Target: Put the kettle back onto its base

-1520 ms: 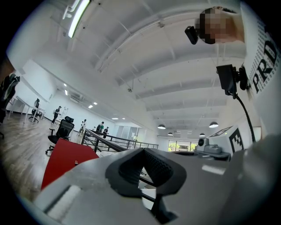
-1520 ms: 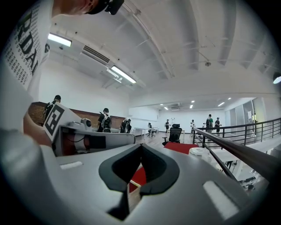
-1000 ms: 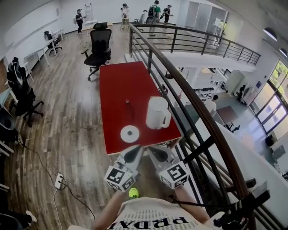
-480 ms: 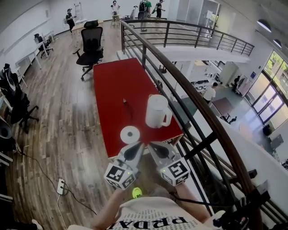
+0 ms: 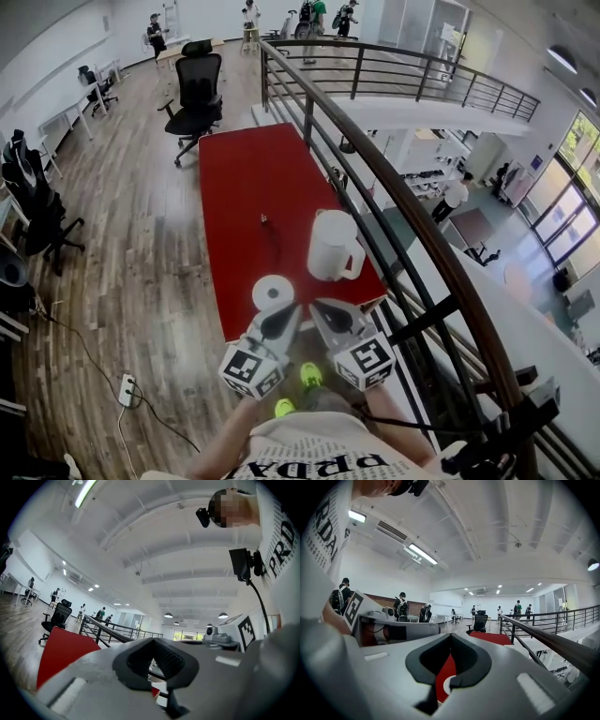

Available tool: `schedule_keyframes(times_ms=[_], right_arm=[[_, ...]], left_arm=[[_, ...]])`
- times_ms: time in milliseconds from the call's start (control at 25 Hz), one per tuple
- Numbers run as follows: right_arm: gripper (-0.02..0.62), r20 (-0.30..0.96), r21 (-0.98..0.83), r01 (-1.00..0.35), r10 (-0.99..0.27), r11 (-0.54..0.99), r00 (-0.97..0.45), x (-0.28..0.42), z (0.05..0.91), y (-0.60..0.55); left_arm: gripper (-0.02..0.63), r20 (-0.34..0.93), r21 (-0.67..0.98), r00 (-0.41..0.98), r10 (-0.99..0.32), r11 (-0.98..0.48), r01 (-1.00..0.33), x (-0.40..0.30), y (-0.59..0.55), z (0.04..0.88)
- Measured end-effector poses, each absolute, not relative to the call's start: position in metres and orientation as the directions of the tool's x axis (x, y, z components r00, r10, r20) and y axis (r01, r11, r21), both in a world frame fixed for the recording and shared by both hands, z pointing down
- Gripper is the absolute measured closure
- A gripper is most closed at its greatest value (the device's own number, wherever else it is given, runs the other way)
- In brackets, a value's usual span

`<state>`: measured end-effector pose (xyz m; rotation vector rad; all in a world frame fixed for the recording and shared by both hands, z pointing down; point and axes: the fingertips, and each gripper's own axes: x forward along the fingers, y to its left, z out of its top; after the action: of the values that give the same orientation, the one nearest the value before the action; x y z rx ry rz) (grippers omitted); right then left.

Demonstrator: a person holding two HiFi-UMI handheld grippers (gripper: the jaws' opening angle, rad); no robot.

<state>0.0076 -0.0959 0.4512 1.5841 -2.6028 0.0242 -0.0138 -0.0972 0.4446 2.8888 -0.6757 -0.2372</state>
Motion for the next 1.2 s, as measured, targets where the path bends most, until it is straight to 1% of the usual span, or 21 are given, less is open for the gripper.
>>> schedule_keyframes(times_ms=[560, 920, 1000, 1120, 1200], right_arm=[[0.591, 0.080, 0.038, -0.866, -0.866, 0.498, -0.494, 0.057, 0.441, -0.173], [0.591, 0.111, 0.071, -0.842, -0.843, 0.535, -0.526, 0.082, 0.455, -0.199], [0.573, 0.124, 0.074, -0.842, -0.843, 0.534, -0.524, 0.088, 0.460, -0.202], [0.532, 0.149, 0.067, -0.845, -0.843, 0.530, -0.517, 0.094, 0.470, -0.204], [0.515, 0.158, 0.054, -0.849, -0.844, 0.526, -0.513, 0.097, 0.477, -0.206]], left_arm=[[0.615, -0.105, 0.201, 0.864, -0.492, -0.861, -0.466, 0.043, -0.176, 0.439], [0.615, -0.109, 0.130, 0.842, -0.528, -0.847, -0.515, 0.075, -0.208, 0.449], [0.615, -0.105, 0.108, 0.833, -0.543, -0.839, -0.533, 0.079, -0.210, 0.453], [0.615, -0.089, 0.114, 0.825, -0.559, -0.828, -0.549, 0.081, -0.211, 0.462], [0.615, -0.081, 0.113, 0.828, -0.555, -0.830, -0.546, 0.083, -0.211, 0.469]])
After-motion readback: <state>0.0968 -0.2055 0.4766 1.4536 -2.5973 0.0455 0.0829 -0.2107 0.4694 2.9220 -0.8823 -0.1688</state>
